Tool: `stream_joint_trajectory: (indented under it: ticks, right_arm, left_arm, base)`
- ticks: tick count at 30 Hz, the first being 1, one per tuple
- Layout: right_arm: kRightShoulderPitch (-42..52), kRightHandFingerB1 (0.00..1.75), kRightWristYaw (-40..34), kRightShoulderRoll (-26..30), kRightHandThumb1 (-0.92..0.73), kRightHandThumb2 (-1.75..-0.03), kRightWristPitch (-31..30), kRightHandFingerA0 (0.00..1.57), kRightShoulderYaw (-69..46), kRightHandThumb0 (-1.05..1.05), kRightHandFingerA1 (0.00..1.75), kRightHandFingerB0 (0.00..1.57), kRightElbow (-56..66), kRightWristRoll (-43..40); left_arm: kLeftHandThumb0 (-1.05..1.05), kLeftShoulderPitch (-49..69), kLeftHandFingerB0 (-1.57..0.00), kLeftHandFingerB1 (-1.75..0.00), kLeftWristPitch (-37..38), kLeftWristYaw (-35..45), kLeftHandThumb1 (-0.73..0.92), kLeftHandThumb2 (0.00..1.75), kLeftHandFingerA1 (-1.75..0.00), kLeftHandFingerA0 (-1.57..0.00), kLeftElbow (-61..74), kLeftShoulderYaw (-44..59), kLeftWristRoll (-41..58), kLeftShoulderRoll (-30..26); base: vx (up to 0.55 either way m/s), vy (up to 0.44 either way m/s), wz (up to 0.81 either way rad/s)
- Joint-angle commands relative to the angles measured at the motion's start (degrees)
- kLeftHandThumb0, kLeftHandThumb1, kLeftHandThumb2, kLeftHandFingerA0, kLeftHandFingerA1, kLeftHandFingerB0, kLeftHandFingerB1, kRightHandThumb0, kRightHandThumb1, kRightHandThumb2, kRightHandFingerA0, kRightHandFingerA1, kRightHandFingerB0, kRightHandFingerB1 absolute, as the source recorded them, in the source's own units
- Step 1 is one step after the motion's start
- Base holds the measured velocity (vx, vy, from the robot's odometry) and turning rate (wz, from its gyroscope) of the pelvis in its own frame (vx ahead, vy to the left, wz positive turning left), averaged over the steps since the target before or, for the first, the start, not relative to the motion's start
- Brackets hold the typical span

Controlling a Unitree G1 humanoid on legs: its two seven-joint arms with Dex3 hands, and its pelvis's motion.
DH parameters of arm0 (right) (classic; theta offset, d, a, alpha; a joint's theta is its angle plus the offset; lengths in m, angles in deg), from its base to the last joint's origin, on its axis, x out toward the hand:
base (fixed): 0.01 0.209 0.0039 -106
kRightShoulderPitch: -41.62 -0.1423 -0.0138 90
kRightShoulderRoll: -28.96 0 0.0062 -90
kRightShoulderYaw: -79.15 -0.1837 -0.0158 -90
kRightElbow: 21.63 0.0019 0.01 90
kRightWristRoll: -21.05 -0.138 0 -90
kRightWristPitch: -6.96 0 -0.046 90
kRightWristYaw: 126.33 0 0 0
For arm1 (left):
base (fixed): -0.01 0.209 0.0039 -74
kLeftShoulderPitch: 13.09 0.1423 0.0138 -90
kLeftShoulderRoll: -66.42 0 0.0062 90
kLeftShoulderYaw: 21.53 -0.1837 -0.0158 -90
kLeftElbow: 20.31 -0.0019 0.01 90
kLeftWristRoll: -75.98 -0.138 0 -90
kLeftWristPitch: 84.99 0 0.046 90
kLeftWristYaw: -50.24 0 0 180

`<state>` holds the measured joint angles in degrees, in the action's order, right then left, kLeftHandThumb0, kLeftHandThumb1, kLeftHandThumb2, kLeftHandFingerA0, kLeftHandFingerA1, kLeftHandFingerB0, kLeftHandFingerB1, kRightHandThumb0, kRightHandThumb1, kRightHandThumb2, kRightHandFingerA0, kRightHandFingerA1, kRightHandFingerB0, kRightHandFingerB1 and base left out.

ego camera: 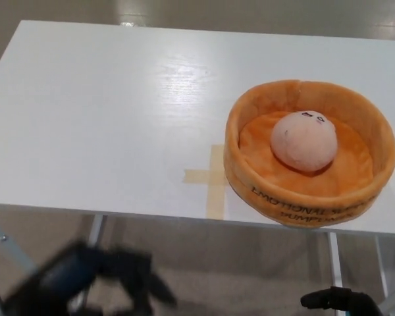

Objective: Use the left hand to pick up the pink round toy on the left and place it inside the orange plate on the desk.

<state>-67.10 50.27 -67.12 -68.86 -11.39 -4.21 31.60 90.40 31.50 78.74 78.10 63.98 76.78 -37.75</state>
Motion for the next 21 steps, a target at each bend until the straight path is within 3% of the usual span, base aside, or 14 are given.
stream_joint_trajectory:
  ticks: [1, 2, 3, 4, 5, 6, 7, 8, 9, 14, 15, 21]
  right_arm:
    - [0.66, 0.8, 0.62, 0.29, -0.47, -0.85, -0.17, 0.77, 0.02, -0.2, 0.91, 0.66, -0.49, -0.39]
    - [0.7, 0.81, 0.78, 0.3, -0.61, -0.62, -0.11, 0.74, -0.12, -0.14, 0.97, 0.66, -0.49, -0.55]
    - [0.73, 0.81, 0.89, 0.29, -0.61, -0.62, -0.08, 0.74, -0.23, -0.14, 0.97, 0.66, -0.5, -0.67]
    - [0.88, 0.8, 0.89, 0.33, -0.61, -0.62, -0.01, 0.74, -0.23, -0.14, 0.96, 0.66, -0.44, -0.68]
    - [0.98, 0.8, 0.87, 0.36, -0.61, -0.62, 0.03, 0.74, -0.23, -0.14, 0.96, 0.66, -0.39, -0.67]
    - [1.27, 0.8, 0.64, 0.3, -0.47, -0.86, -0.07, 0.77, -0.11, -0.2, 0.92, 0.66, -0.37, -0.53]
    - [1.32, 0.8, 0.59, 0.28, -0.47, -0.86, -0.11, 0.77, -0.09, -0.2, 0.92, 0.66, -0.37, -0.51]
    - [1.4, 0.82, 0.58, 0.21, -0.59, -0.63, 0.09, 0.77, -0.22, -0.13, 0.98, 0.67, -0.45, -0.62]
    - [1.45, 0.8, 0.64, 0.05, -0.59, -0.64, 0.28, 0.73, -0.38, -0.12, 0.95, 0.66, -0.49, -0.81]
    - [1.17, 0.8, 0.71, -0.12, -0.61, -0.62, 0.14, 0.72, -0.16, -0.12, 0.94, 0.65, -0.49, -0.61]
    - [0.81, 0.8, 0.47, -0.18, -0.47, -0.85, -0.08, 0.77, 0.0, -0.21, 0.92, 0.65, -0.47, -0.41]
    - [0.63, 0.78, 0.48, -0.09, -0.47, -0.85, -0.62, 0.72, -0.25, -0.19, 0.88, 0.62, -0.33, -0.68]
  left_arm:
    - [-0.14, -0.96, -0.85, -0.63, 3.37, 1.03, 0.76, 0.68, -0.65, -0.92, -16.48, -4.3, -4.2, 1.9]
    - [-0.13, -1.78, -0.84, -0.63, 3.81, 0.21, 0.76, 0.67, -0.66, -0.94, -18.86, -4.6, -4.99, 2.29]
    - [-0.13, -2.35, -0.84, -0.63, 4.24, -0.33, 0.76, 0.67, -0.66, -0.94, -20.47, -4.81, -5.45, 2.53]
    - [-0.13, -4.1, -0.82, -0.63, 4.24, -2.66, 0.78, 0.63, -0.91, -0.89, -25.96, -5.47, -7.5, 3.6]
    - [-0.13, -5.45, -0.82, -0.63, 4.42, -4.36, 0.78, 0.63, -0.91, -0.89, -30.13, -5.98, -8.96, 4.38]
    - [-0.19, -7.77, -0.83, -0.62, 1.14, -8.04, 0.79, 0.63, -1.05, -0.86, -36.74, -7.39, -12.17, 5.85]
    - [-0.19, -8.22, -0.83, -0.62, 0.41, -8.71, 0.79, 0.63, -1.05, -0.86, -37.88, -7.69, -12.73, 6.1]
    - [-0.18, -8.93, -0.84, -0.63, -0.34, -9.73, 0.79, 0.63, -1.11, -0.85, -39.39, -8.05, -13.52, 6.43]
    - [-0.16, -11.12, -0.82, -0.66, -1.72, -11.98, 0.8, 0.64, -1.18, -0.81, -43.12, -8.85, -15.14, 7.02]
    - [-0.17, -15.8, -0.8, -0.7, -3.55, -17.62, 0.81, 0.66, -1.25, -0.77, -51.72, -10.35, -18.13, 7.97]
    - [-0.21, -18.59, -0.8, -0.69, -4.06, -22.25, 0.8, 0.67, -1.4, -0.72, -57.71, -11.24, -19.68, 8.55]
    - [-0.21, -21.25, -0.79, -0.72, -3.29, -30.12, 0.81, 0.68, -1.39, -0.74, -68.88, -11.81, -19.72, 9.92]
  base:
    - [0.0, 0.0, 0.08]
    - [0.0, 0.0, 0.0]
    - [0.0, 0.0, 0.0]
    - [0.0, 0.0, 0.0]
    - [0.0, 0.0, 0.0]
    - [0.0, 0.0, 0.0]
    - [0.0, 0.0, 0.0]
    - [0.0, 0.0, 0.0]
    - [0.0, 0.0, 0.0]
    - [0.0, 0.0, 0.0]
    - [0.0, 0.0, 0.0]
    - [0.0, 0.0, 0.0]
